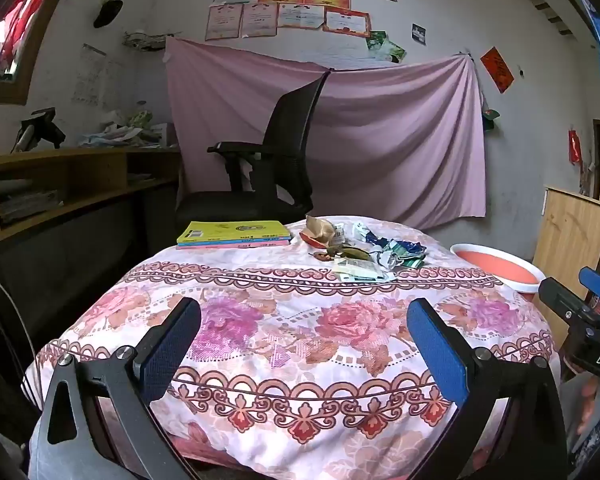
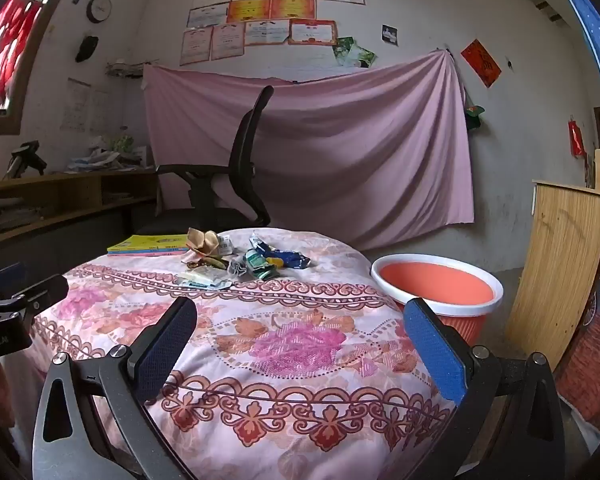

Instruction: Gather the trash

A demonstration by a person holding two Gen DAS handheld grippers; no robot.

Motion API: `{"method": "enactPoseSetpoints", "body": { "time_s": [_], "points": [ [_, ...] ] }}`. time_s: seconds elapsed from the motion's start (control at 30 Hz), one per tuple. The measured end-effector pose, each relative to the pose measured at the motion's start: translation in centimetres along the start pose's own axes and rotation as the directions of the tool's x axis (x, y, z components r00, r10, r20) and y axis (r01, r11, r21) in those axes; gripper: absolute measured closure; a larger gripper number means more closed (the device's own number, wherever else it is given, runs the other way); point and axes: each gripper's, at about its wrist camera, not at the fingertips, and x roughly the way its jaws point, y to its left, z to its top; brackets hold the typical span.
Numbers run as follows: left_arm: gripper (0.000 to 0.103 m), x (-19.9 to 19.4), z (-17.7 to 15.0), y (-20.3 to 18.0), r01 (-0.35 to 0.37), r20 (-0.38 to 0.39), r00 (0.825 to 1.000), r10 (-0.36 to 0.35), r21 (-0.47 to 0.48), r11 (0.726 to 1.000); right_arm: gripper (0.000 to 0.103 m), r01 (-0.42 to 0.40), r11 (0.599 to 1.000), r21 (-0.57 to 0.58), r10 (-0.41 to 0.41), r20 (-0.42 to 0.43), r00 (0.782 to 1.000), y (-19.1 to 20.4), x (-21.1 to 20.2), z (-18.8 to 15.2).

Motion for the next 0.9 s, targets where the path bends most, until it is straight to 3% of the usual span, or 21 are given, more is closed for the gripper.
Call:
{"method": "enactPoseSetpoints", "body": {
  "time_s": [0.9],
  "points": [
    [0.002,-0.03,-0.14,0.48,0.002,-0.006,1.000,-0.002,-0.011,1.000,0.000,-0.002,1.000,0.007,0.002,-0.004,1.000,-0.12,0.02,-0.03]
  ]
}}
